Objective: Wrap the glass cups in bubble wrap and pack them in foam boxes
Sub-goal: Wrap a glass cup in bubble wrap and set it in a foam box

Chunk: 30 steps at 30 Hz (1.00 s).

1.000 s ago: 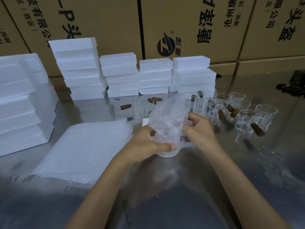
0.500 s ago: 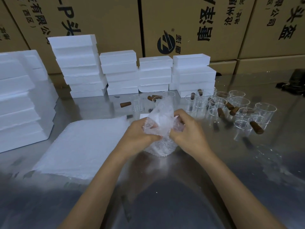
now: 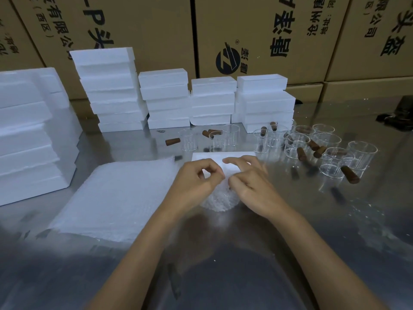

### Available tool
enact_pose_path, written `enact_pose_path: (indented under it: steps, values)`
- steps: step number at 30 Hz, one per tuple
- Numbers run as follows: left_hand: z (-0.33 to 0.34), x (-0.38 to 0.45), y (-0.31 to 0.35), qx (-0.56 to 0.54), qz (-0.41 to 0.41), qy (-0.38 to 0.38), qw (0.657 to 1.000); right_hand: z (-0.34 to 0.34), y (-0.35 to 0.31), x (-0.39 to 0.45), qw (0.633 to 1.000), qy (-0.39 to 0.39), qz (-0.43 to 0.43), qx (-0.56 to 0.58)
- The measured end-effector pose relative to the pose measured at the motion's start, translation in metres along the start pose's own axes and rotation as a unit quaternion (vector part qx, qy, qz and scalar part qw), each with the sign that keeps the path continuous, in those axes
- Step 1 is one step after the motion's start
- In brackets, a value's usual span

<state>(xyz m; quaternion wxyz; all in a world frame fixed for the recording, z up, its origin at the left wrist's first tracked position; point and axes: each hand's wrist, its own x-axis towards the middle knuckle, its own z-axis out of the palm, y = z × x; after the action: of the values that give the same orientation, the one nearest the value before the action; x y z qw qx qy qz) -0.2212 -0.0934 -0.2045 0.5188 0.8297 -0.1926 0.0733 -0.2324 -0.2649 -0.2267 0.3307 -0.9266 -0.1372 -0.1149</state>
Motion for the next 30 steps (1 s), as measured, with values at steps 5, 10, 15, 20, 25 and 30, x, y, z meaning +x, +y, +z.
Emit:
enact_pose_path:
  steps: [5,10,15,20,25,30]
  values:
    - [0.003,-0.009,0.005,0.263,0.044,-0.047,0.963,0.001,0.002,0.002,0.984,0.109,0.024,0.138]
    - [0.004,-0.011,0.006,0.315,0.022,-0.113,0.942,-0.002,0.000,0.003,0.959,0.137,0.042,0.246]
    - [0.002,-0.010,0.008,0.318,0.077,-0.010,0.945,0.010,0.008,0.000,0.992,0.054,0.057,0.096]
    - [0.006,-0.009,-0.004,0.349,0.083,-0.064,0.931,0.007,0.002,0.003,0.971,0.078,0.058,0.217]
    - [0.012,-0.008,-0.014,0.332,0.068,-0.082,0.937,-0.004,0.011,0.008,0.920,0.261,0.100,0.274]
    - [0.000,-0.001,-0.004,0.226,0.088,0.074,0.967,0.001,0.034,0.013,0.907,0.196,0.230,0.294]
